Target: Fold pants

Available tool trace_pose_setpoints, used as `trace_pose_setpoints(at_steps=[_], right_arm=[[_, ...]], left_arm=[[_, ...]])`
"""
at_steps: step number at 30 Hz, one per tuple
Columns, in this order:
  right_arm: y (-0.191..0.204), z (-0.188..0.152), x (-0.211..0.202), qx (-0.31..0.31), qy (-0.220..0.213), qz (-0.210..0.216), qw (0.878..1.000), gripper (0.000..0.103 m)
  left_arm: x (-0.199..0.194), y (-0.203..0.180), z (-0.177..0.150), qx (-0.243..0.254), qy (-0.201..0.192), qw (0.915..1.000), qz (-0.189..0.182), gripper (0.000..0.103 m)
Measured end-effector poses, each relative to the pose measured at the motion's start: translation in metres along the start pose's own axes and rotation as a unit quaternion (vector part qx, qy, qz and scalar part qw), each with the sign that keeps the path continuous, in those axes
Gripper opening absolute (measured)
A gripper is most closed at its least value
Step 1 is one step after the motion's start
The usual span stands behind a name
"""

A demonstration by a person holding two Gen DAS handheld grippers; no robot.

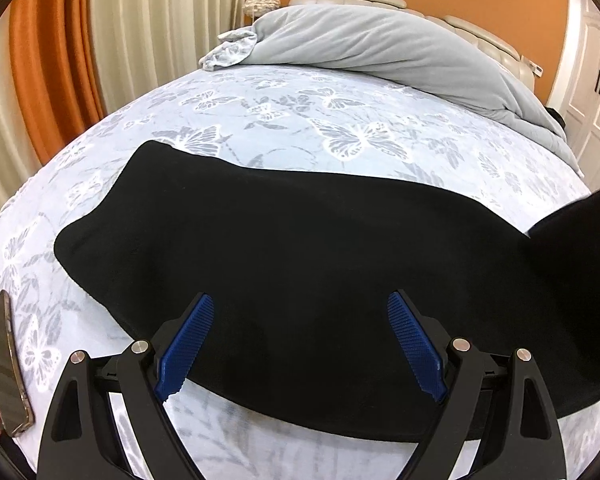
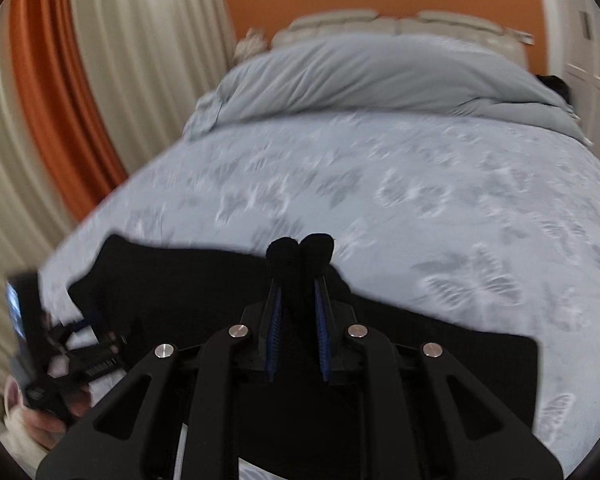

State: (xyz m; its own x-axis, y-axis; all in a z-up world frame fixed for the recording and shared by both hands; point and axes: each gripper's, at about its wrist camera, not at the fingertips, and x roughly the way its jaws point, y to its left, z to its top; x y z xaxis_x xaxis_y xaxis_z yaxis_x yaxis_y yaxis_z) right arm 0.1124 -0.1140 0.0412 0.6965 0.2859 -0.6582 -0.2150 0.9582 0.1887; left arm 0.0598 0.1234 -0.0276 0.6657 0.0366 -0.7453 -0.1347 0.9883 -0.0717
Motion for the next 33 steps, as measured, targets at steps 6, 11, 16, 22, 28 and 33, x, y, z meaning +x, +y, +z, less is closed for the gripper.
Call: trace_pose_setpoints(at_steps=[6, 11, 16, 22, 28, 33], right_arm=[[0.03, -0.047, 0.061, -0.031, 0.085, -0.01, 0.996, 0.015], [0.033, -0.065, 0.063, -0.041, 0.105, -0.009, 0.994, 0.019], [0.039, -0.069, 0.057, -0.063, 0.097, -0.023, 0.993, 0.074], [0.047, -0.073, 0.062, -0.107, 0.085, -0.06, 0.989, 0.08], [0.047, -0.071, 0.078, -0.114, 0.086, -0.058, 0.988, 0.05], [0.061, -0.063, 0.076, -0.115, 0.1, -0.038, 0.988, 0.065]], left_arm=[[-0.001, 0.005, 0.002, -0.013, 0.002, 0.9999, -0.006, 0.086], [-0.002, 0.005, 0.001, -0.012, 0.0, 0.9999, -0.007, 0.086], [-0.002, 0.001, -0.001, -0.006, 0.002, 1.0, -0.004, 0.086], [0.001, -0.001, -0.002, -0.001, 0.005, 1.0, -0.005, 0.086], [0.002, -0.002, -0.002, 0.0, 0.005, 1.0, -0.006, 0.086], [0.002, -0.004, -0.004, 0.001, 0.008, 0.9999, -0.008, 0.086]])
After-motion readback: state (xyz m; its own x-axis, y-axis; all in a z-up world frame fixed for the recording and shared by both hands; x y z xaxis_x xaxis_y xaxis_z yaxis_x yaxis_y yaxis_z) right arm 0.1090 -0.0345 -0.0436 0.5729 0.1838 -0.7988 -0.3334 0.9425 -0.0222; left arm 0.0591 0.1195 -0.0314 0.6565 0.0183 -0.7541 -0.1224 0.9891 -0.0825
